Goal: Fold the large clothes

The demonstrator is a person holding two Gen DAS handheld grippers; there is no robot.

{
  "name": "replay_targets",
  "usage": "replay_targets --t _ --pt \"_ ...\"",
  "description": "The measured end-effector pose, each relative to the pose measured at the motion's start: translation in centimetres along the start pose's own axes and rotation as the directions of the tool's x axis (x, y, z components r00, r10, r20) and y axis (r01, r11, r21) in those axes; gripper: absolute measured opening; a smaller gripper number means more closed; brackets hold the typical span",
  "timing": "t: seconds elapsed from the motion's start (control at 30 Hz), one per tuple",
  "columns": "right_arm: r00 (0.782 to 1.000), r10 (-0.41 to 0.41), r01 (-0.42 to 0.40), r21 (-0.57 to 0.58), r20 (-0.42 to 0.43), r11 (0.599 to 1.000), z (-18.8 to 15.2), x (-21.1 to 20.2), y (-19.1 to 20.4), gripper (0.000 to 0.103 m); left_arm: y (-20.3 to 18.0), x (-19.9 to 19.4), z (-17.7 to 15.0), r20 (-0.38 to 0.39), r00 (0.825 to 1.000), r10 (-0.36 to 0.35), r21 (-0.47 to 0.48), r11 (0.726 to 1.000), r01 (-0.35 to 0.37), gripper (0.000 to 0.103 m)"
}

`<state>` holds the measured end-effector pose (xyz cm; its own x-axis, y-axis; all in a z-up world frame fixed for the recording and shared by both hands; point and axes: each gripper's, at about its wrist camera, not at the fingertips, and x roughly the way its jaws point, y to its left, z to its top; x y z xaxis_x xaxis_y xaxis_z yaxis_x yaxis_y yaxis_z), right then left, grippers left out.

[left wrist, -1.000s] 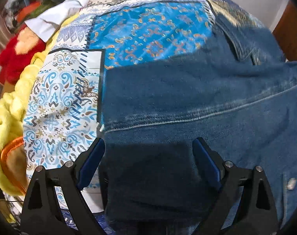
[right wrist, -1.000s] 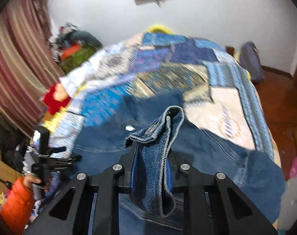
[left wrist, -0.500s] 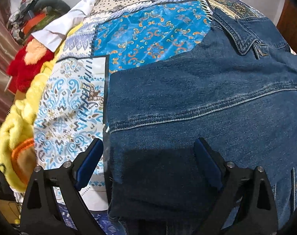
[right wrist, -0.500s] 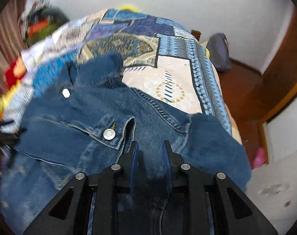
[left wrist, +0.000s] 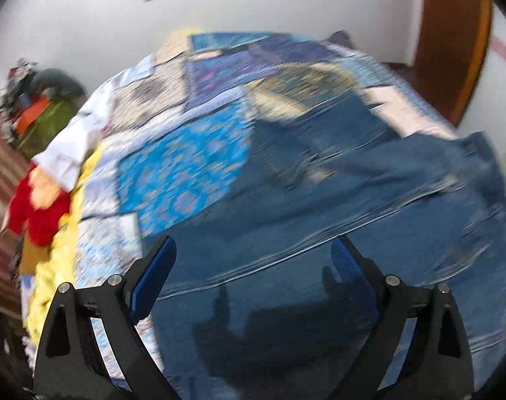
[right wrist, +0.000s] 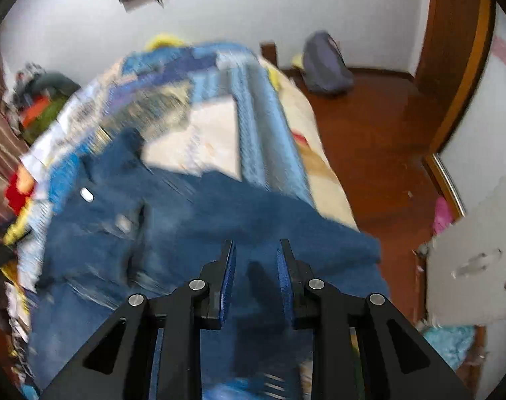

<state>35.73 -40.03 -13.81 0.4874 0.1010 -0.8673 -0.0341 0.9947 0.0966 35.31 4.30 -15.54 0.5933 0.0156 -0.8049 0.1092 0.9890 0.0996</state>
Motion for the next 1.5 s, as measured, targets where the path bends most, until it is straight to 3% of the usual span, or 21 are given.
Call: replay_targets --t 0.13,0.2,0.33,0.37,0.47,0.5,0.57,0.67,0.73,0.83,0.93,1.03,1.13,1.2,1.27,1.37,1.5 --pt "0.983 -0.037 0.037 -0.006 -0.181 0.999 -3.2 5.1 -1.8 0.021 -3.7 0.1 1.7 0.012 0.997 -0.070 0.041 0.997 0.070 0.095" --pt "0.995 -0.008 0.007 -0.014 -0.101 1.000 -4.4 4.6 -2.6 0.021 -5.6 0.6 2.4 0.002 0.996 -0.089 0.065 0.994 0.088 0.095" --pt "0.988 -0.136 0.130 -0.079 -0.078 0.988 -5.4 3.9 -2.9 0.022 -9.5 2.2 3.2 -0.030 0.992 -0.119 0.125 0.985 0.122 0.095" --pt "0.985 -0.154 0.147 -0.093 -0.074 0.985 -5.7 3.7 -3.0 0.030 -10.5 2.7 3.4 -0.041 0.991 -0.128 0.140 0.981 0.132 0.095" --pt "0.967 -0.249 0.243 -0.105 -0.050 0.964 -6.3 3.2 -4.5 0.080 -13.0 4.2 3.4 -0.094 0.980 -0.176 0.157 0.969 0.189 0.095" --pt "0.968 -0.249 0.244 -0.095 -0.041 0.965 -6.5 2.8 -5.0 0.083 -13.6 4.8 3.3 -0.118 0.974 -0.191 0.159 0.965 0.208 0.095" --pt "0.982 -0.180 0.179 -0.027 -0.060 0.984 -7.0 2.2 -6.6 0.083 -15.4 6.3 3.1 -0.173 0.968 -0.183 0.175 0.961 0.213 0.095" --pt "0.996 -0.042 0.053 0.158 -0.073 0.986 -7.4 1.1 -9.9 0.083 -16.8 7.5 3.0 -0.172 0.975 -0.143 0.203 0.963 0.177 0.095" --pt "0.995 0.072 -0.047 0.297 -0.072 0.954 -7.7 0.7 -12.1 0.083 -17.0 7.8 3.2 -0.176 0.968 -0.178 0.185 0.960 0.210 0.095" --pt "0.982 0.174 -0.125 0.429 -0.077 0.895 -8.2 1.8 -14.1 0.083 -16.4 8.4 3.3 -0.195 0.956 -0.218 0.140 0.959 0.247 0.096" --pt "0.972 0.208 -0.132 0.486 -0.106 0.864 -8.2 4.2 -14.5 0.078 -15.7 8.5 3.3 -0.198 0.949 -0.247 0.098 0.958 0.270 0.096" --pt "0.964 0.246 -0.156 0.548 -0.095 0.822 -7.6 6.5 -15.0 0.075 -15.5 8.0 3.3 -0.184 0.953 -0.239 0.096 0.961 0.260 0.095" --pt "0.964 0.262 -0.184 0.576 -0.054 0.797 -6.8 7.9 -15.2 0.055 -15.4 7.1 3.1 -0.159 0.965 -0.210 0.110 0.967 0.228 0.095" --pt "0.965 0.262 -0.199 0.587 -0.024 0.785 -6.2 7.9 -15.0 0.032 -15.3 6.5 3.1 -0.140 0.972 -0.189 0.120 0.971 0.206 0.095" --pt "0.974 0.229 -0.188 0.566 0.000 0.803 -5.3 7.0 -14.5 0.021 -15.0 5.7 2.9 -0.118 0.978 -0.175 0.127 0.974 0.189 0.095" --pt "0.983 0.171 -0.179 0.497 0.061 0.849 -3.9 4.3 -12.8 0.014 -14.1 4.0 2.9 -0.075 0.985 -0.157 0.135 0.977 0.166 0.095" --pt "0.966 0.163 -0.231 0.392 0.200 0.891 -1.4 -0.9 -10.3 0.012 -12.1 1.6 3.2 -0.021 0.985 -0.173 0.081 0.981 0.174 0.095"
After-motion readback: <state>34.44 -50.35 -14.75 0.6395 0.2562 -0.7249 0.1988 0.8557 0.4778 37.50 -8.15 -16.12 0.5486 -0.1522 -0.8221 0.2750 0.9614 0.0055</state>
